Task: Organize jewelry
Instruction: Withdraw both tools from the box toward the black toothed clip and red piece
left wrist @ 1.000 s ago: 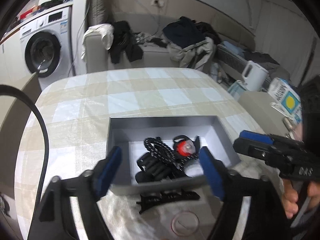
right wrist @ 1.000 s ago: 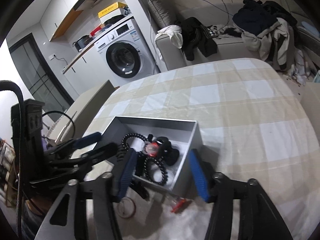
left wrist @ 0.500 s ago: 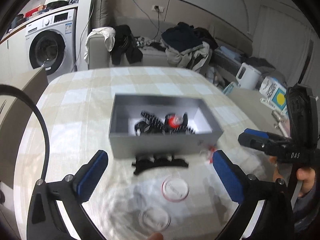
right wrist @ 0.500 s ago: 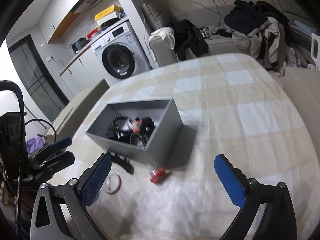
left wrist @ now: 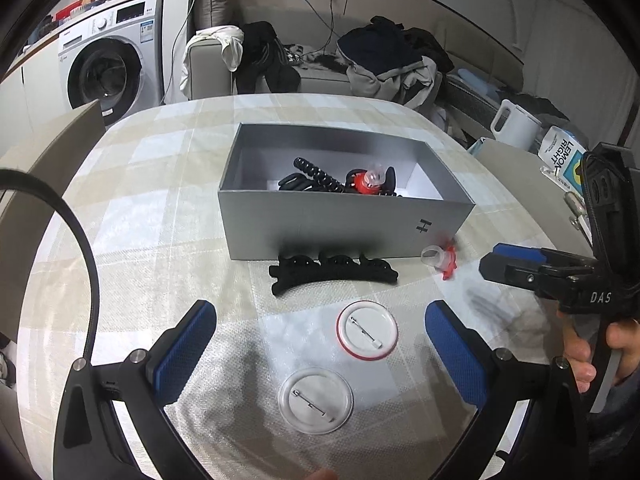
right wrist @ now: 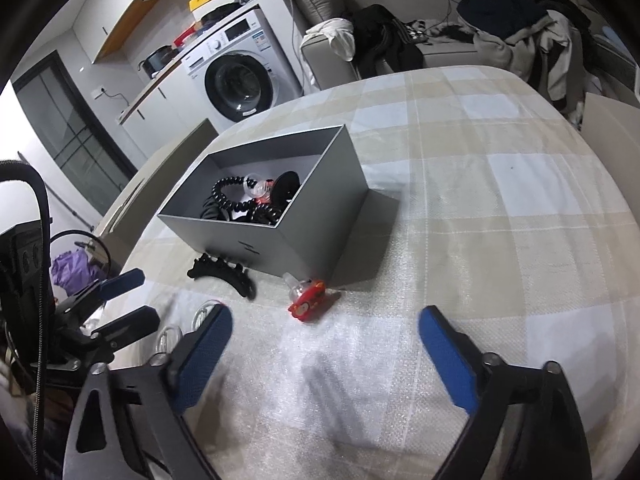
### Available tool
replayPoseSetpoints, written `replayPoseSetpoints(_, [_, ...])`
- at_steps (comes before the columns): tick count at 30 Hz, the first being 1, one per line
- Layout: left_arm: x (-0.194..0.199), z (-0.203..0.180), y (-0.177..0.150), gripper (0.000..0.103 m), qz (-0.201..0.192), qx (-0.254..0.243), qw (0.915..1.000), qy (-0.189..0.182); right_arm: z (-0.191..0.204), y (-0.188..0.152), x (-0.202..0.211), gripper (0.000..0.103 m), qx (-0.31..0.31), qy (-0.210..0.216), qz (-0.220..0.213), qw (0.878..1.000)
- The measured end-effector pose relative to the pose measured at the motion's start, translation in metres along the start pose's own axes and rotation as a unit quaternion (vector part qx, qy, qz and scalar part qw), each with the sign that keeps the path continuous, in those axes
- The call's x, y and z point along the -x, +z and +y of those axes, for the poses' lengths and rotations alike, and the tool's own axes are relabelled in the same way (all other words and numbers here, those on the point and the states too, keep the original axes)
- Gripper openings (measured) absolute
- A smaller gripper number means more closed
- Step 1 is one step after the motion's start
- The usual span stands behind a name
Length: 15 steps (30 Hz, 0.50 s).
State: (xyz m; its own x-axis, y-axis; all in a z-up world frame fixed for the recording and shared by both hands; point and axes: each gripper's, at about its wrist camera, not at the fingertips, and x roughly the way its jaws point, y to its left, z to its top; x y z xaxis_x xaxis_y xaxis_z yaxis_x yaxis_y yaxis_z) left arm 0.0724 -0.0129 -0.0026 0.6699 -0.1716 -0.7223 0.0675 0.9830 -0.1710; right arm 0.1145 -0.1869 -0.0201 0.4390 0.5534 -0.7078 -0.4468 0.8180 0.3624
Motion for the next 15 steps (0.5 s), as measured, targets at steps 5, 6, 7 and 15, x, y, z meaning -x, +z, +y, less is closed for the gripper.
replayPoseSetpoints(5, [-0.001,-0.001,-0.003,0.102,0.006,0.002,1.0000,-0.004,0.003,-0.001,-0.007,0.070,0.006,0.014,0.012,1.000])
replayPoseSetpoints(6, [-0.001,-0.002,-0.004,0.102,0.006,0.000,1.0000,-0.004,0.003,-0.001,-0.008,0.068,0.008,0.015,0.012,1.000])
replayPoseSetpoints(7, [-0.001,-0.002,-0.005,0.101,0.006,-0.002,1.0000,-0.003,0.004,-0.001,-0.008,0.067,0.010,0.017,0.013,1.000])
replayPoseSetpoints(15, [-0.002,-0.006,-0.006,0.100,0.005,-0.009,0.9999,-0.012,0.008,0.001,-0.014,0.058,0.019,0.024,0.019,0.999])
